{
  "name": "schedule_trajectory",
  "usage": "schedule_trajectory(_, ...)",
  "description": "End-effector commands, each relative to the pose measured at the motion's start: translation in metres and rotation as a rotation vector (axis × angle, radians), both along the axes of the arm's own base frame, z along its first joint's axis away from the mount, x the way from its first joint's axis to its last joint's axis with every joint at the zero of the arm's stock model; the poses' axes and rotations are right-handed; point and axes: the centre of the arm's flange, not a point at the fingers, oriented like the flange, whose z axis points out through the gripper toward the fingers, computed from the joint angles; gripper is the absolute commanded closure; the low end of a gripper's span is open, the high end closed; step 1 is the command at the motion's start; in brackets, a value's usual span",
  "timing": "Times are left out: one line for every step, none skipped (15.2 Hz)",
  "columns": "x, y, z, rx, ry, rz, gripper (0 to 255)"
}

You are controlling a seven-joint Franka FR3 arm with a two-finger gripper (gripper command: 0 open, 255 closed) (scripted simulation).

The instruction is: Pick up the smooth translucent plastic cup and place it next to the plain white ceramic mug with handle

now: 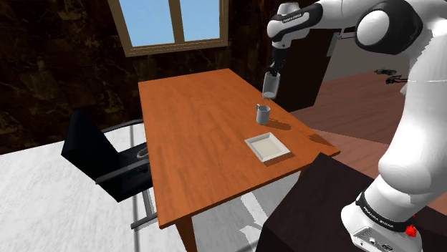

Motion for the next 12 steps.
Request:
schedule_trajectory(-0.003, -0.025, 0.0, 0.0, 0.0, 0.001, 255)
schedule_trajectory(-0.003, -0.039, 0.0, 0.0, 0.0, 0.001, 255)
schedule_trajectory(-0.003, -0.052, 0.0, 0.0, 0.0, 0.001, 255)
schedule_trajectory(-0.004, -0.065, 0.0, 0.0, 0.0, 0.001, 255)
schedule_trajectory(-0.004, -0.078, 0.0, 0.0, 0.0, 0.001, 255)
schedule_trajectory(-0.004, -0.091, 0.0, 0.0, 0.0, 0.001, 255)
schedule_trajectory(-0.004, -0.105, 0.0, 0.0, 0.0, 0.001, 255)
schedule_trajectory(-0.005, -0.118, 0.0, 0.0, 0.0, 0.001, 255)
schedule_trajectory(-0.005, -0.131, 0.0, 0.0, 0.0, 0.001, 255)
schedule_trajectory(-0.005, -0.144, 0.0, 0.0, 0.0, 0.001, 255)
schedule_trajectory(-0.005, -0.157, 0.0, 0.0, 0.0, 0.001, 255)
schedule_trajectory(-0.006, -0.176, 0.001, 0.0, 0.0, 0.001, 255)
